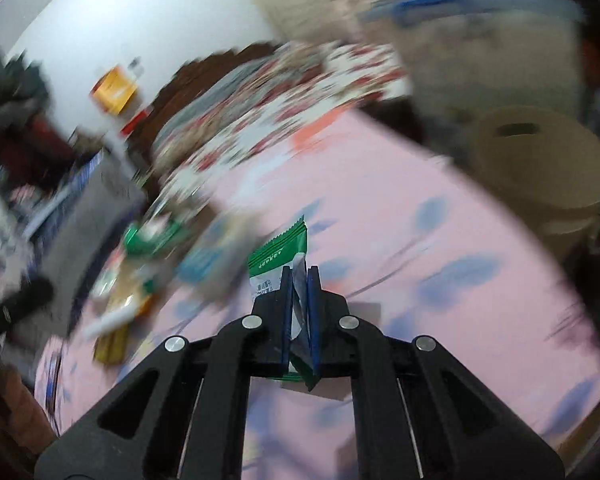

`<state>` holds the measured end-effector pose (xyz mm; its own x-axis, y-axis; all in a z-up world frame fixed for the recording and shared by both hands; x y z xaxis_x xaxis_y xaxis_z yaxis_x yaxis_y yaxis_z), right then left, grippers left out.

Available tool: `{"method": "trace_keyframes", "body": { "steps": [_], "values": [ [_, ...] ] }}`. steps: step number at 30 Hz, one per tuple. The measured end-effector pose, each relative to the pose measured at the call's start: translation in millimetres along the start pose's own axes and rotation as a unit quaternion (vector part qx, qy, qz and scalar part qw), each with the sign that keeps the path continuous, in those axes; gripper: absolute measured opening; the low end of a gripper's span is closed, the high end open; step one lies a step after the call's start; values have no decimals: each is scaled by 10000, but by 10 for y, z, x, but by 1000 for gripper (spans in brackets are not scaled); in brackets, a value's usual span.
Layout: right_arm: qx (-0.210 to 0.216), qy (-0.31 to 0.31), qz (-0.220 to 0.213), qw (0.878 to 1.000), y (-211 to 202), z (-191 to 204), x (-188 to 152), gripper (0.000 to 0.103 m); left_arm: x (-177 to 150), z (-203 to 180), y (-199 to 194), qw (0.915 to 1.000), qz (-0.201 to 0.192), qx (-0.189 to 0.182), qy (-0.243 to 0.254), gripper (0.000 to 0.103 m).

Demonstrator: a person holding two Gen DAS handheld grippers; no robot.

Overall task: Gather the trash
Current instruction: 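Carry both items to the beige wastebasket and open both tools to drop them, then grasp the clear plastic bottle with the left tool while the right tool grasps the blue sponge pack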

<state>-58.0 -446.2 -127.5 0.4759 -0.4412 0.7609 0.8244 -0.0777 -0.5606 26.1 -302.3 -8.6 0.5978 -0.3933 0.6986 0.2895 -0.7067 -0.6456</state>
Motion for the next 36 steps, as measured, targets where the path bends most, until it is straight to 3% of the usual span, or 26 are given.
{"method": "trace_keyframes", "body": {
  "steps": [8,13,17,18,19,20,21,22,23,26,30,36],
  "values": [
    [-898,955,-601,9895,-252,-1568,614,9,381,-918,1427,9921,878,-485,752,47],
    [-1345,1448,-605,9784,-227,-2308,688,10,502,-1457,2220,9831,1292,-668,1109,47],
    [-1328,1786,-455,9739,-108,-2661,618,13,531,-1752,2817,9779,1510,-585,1323,47],
    [-1210,1894,-418,9735,-83,-2717,595,13,539,-1773,2908,9773,1566,-554,1317,53],
    [-1096,2025,-383,9724,-48,-2733,573,14,540,-1795,3014,9767,1641,-499,1288,70],
    [-1019,2139,-372,9708,-35,-2751,541,18,565,-1802,3076,9779,1627,-423,1246,74],
    [-994,2192,-404,9698,-37,-2763,535,35,596,-1806,3079,9801,1544,-368,1191,75],
    [-1006,2196,-460,9693,-52,-2746,537,72,635,-1800,3044,9825,1444,-385,1109,75],
    [-1080,2169,-608,9683,-95,-2722,547,88,661,-1792,2992,9837,1407,-425,1034,75],
    [-1247,1884,-836,9706,-193,-2626,605,87,695,-1748,2717,9866,1265,-476,914,75],
    [-994,1817,-987,9733,-299,-2340,664,86,591,-1608,2116,9902,998,-584,783,76],
    [-578,1433,-979,9831,-306,-1675,726,85,264,-1178,1315,9933,790,-425,727,76]
  ]
}}
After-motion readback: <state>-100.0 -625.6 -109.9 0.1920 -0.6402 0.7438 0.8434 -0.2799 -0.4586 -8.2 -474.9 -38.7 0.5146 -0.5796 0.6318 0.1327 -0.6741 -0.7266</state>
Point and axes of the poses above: each gripper's, at about its wrist camera, not at the fingertips, and y roughly the way its jaws point, z to its left, x to its top, the point moved 6 cm from there along y, roughly the way its jaws point, and after that the axes turned 11 degrees about -y, right-handed, at the moved point
